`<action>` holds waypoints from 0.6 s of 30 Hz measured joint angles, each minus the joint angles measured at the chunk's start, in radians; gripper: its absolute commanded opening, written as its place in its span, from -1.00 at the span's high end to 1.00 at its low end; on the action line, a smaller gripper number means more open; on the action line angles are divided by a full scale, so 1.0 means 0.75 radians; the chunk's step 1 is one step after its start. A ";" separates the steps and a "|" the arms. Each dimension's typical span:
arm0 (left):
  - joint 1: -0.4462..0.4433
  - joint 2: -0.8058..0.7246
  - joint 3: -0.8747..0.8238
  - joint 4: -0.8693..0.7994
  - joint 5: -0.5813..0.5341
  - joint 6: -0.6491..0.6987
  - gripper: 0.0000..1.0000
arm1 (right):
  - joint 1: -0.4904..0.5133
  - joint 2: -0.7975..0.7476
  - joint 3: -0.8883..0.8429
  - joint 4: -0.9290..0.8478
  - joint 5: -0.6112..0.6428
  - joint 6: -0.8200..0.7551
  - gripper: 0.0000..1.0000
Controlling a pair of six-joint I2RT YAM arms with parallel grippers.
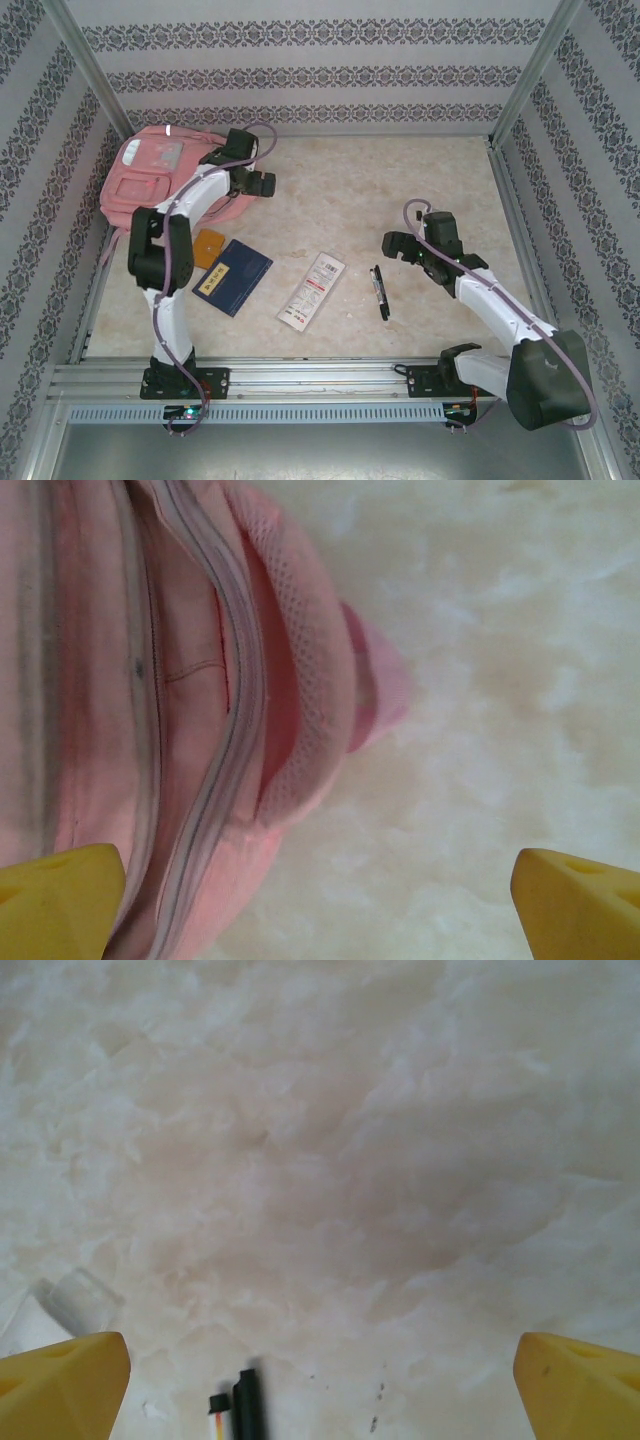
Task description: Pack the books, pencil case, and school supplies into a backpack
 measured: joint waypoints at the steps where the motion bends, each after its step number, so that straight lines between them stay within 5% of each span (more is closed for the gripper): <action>1: -0.002 0.055 0.050 -0.035 -0.034 0.004 -0.63 | 0.003 0.013 0.023 -0.026 -0.014 -0.009 -0.96; 3: -0.002 0.161 0.143 -0.095 -0.099 0.008 -0.18 | 0.011 0.031 0.066 -0.082 -0.035 -0.031 -0.97; 5: -0.002 0.248 0.224 -0.145 -0.146 0.007 0.62 | 0.018 0.034 0.089 -0.125 -0.050 -0.043 -0.96; 7: -0.004 0.334 0.316 -0.199 -0.173 0.019 1.00 | 0.020 0.034 0.103 -0.165 -0.061 -0.050 -0.96; 13: -0.052 0.369 0.406 -0.258 -0.209 0.170 1.00 | 0.020 -0.007 0.140 -0.264 -0.063 -0.022 -0.96; 18: -0.196 0.225 0.255 -0.229 -0.158 0.384 1.00 | -0.015 -0.098 0.176 -0.275 -0.031 0.088 -0.96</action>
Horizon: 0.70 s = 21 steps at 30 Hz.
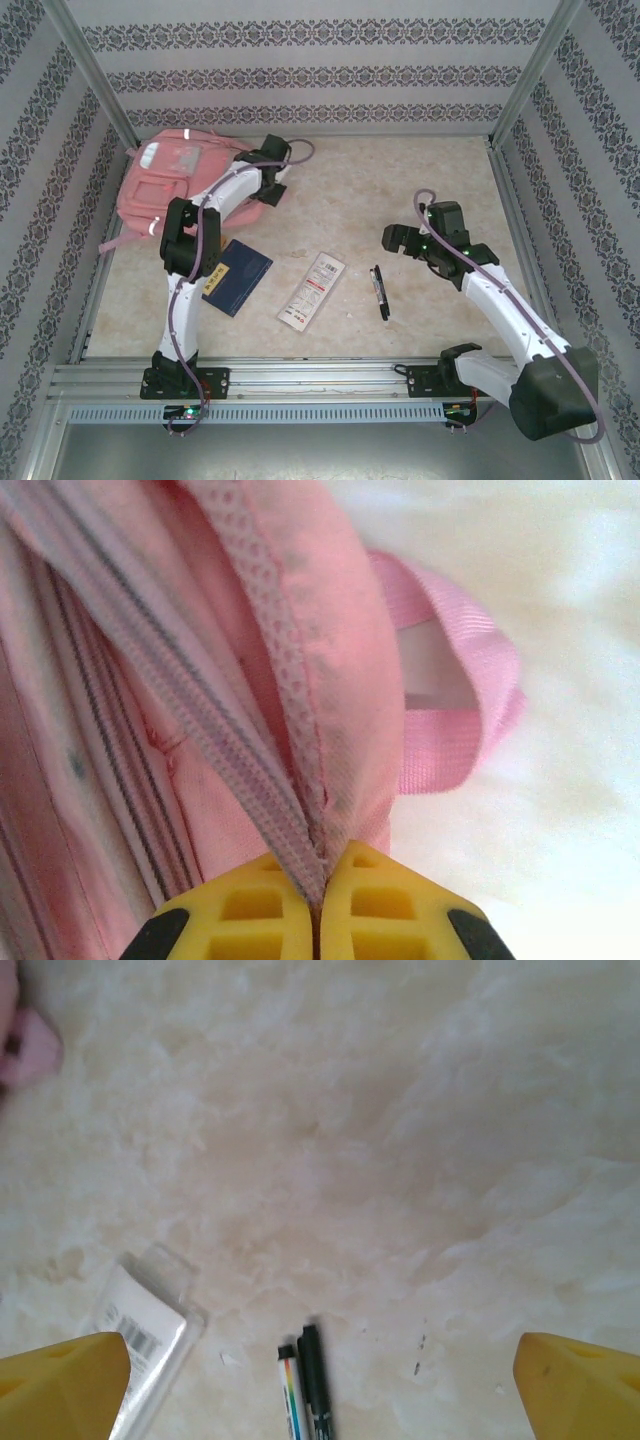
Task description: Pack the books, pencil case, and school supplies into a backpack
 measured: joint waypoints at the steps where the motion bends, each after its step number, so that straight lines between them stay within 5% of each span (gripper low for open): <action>1: -0.044 -0.038 -0.027 0.008 0.035 0.043 1.00 | -0.022 -0.018 0.004 -0.004 0.039 0.043 -0.96; 6: -0.326 -0.171 -0.102 0.100 0.208 0.261 1.00 | -0.143 -0.051 0.030 -0.061 0.232 0.245 -0.96; 11: -0.518 -0.202 -0.220 0.190 0.378 0.403 0.99 | -0.190 0.016 0.076 -0.084 0.178 0.298 -0.96; 21: -0.528 -0.404 -0.610 0.447 0.331 0.544 1.00 | -0.200 0.259 0.162 -0.094 -0.205 0.163 -0.77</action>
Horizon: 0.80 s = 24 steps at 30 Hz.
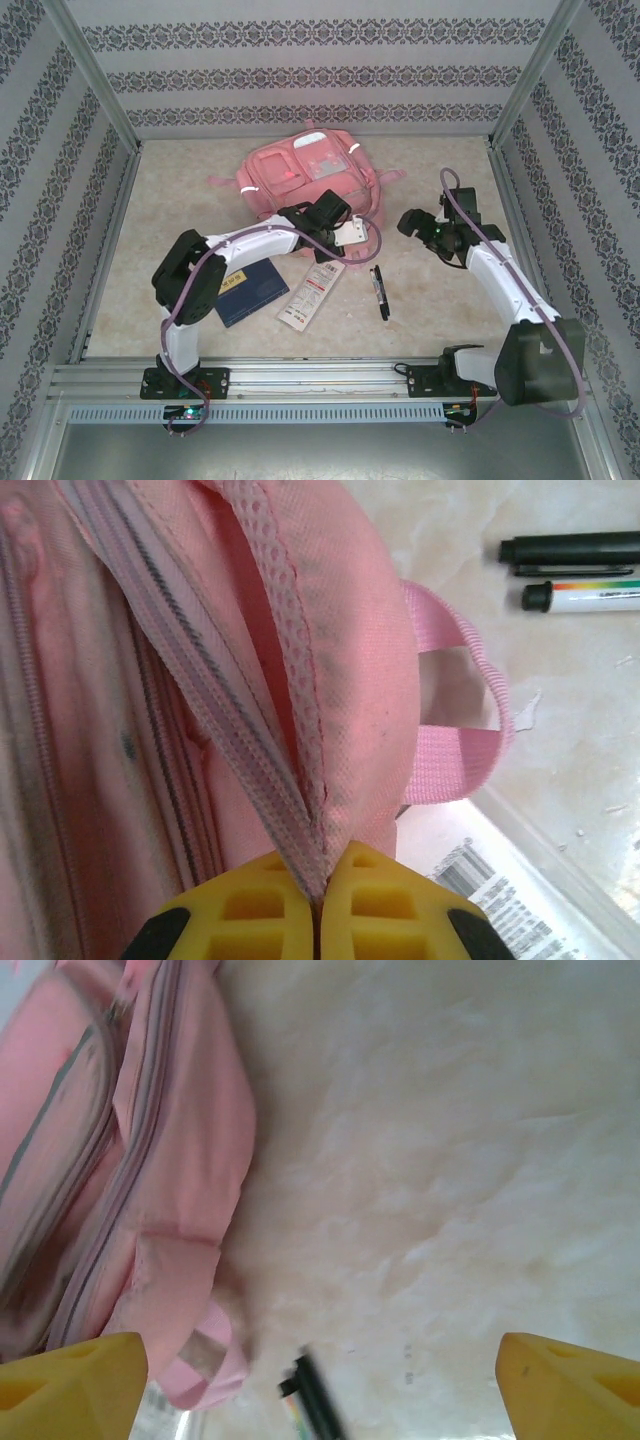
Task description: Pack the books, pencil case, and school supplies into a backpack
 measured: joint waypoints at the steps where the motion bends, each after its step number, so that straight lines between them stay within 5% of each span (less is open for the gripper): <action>1: 0.002 -0.018 -0.012 0.017 -0.005 0.010 1.00 | 0.007 0.028 0.018 -0.002 -0.039 -0.017 -0.78; 11: 0.069 -0.042 -0.044 0.137 0.015 0.076 0.94 | 0.093 0.197 0.125 -0.010 -0.197 -0.067 -0.64; 13: 0.084 -0.042 -0.077 0.178 0.027 0.100 0.60 | 0.094 0.210 0.126 -0.012 -0.196 -0.061 -0.64; 15: 0.099 -0.042 -0.106 0.205 0.040 0.119 0.03 | 0.094 0.215 0.126 -0.015 -0.183 -0.048 -0.62; 19: 0.165 -0.048 -0.095 0.200 0.086 0.096 -0.38 | 0.093 0.216 0.137 -0.040 -0.140 -0.032 -0.56; 20: 0.184 -0.058 -0.093 0.193 0.098 0.080 -0.79 | 0.093 0.218 0.145 -0.043 -0.138 -0.038 -0.55; 21: 0.201 -0.077 -0.093 0.181 0.102 0.038 -0.99 | 0.093 0.226 0.159 -0.048 -0.143 -0.047 -0.49; 24: 0.250 -0.161 -0.074 0.115 0.068 -0.205 -0.99 | 0.094 0.286 0.220 -0.044 -0.202 -0.087 -0.44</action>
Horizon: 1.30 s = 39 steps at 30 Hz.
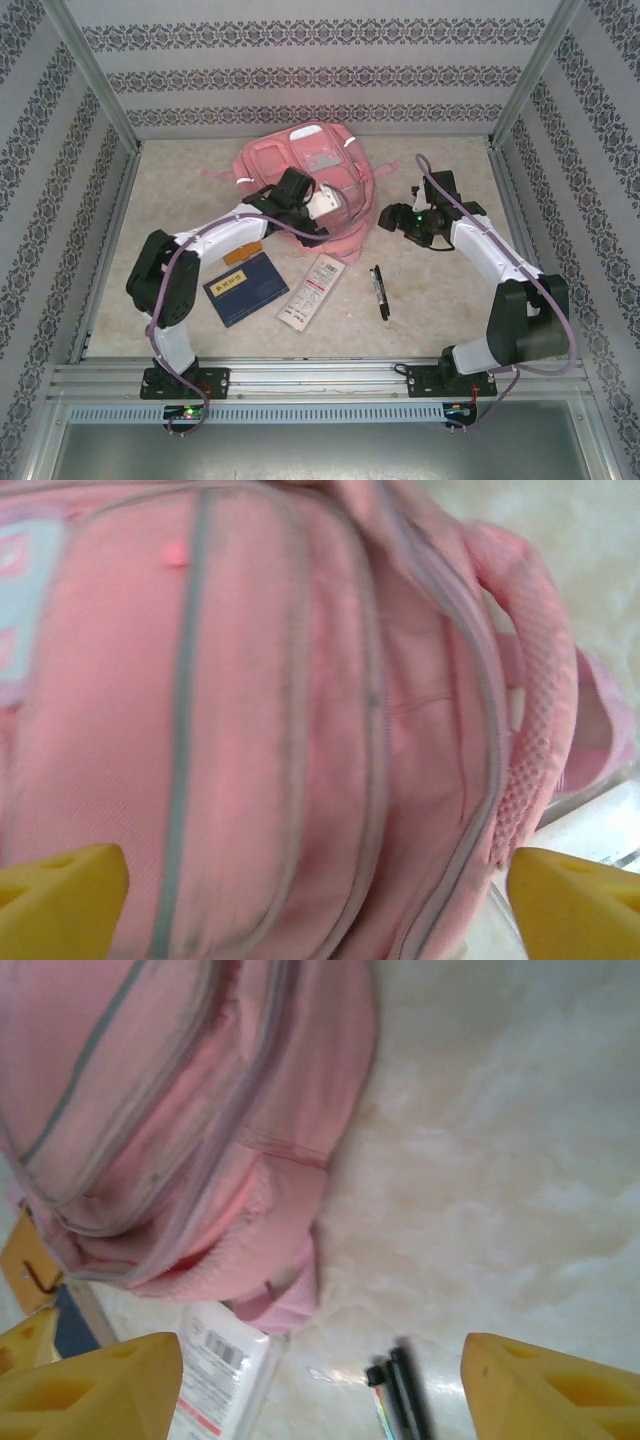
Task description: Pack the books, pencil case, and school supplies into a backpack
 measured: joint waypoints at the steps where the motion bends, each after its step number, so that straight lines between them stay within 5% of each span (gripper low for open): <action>1: 0.016 -0.027 0.033 -0.056 0.003 -0.108 -0.99 | 0.003 0.038 0.030 0.010 -0.026 -0.014 -0.45; 6: 0.131 -0.129 0.146 -0.268 0.069 -0.668 -0.99 | 0.028 0.275 0.210 0.048 -0.047 -0.050 -0.50; 13: 0.239 -0.220 -0.171 -0.344 0.129 -1.256 -0.99 | 0.037 0.598 0.476 0.119 -0.018 -0.042 -0.27; 18: 0.246 -0.116 -0.174 -0.351 0.158 -1.454 -1.00 | 0.043 0.807 0.606 0.174 -0.050 0.031 0.72; 21: 0.246 -0.015 -0.108 -0.351 0.133 -1.514 -0.95 | 0.045 0.820 0.578 0.218 -0.063 0.099 0.97; 33: 0.246 0.552 0.548 -0.432 0.079 -1.382 -0.82 | 0.103 0.315 -0.056 0.694 -0.030 0.446 0.90; 37: 0.258 0.569 0.624 -0.427 0.030 -1.306 -0.91 | 0.193 0.290 -0.149 0.715 -0.001 0.516 0.37; 39: 0.267 0.563 0.624 -0.424 0.006 -1.265 -0.94 | 0.239 0.304 -0.147 0.715 -0.015 0.506 0.26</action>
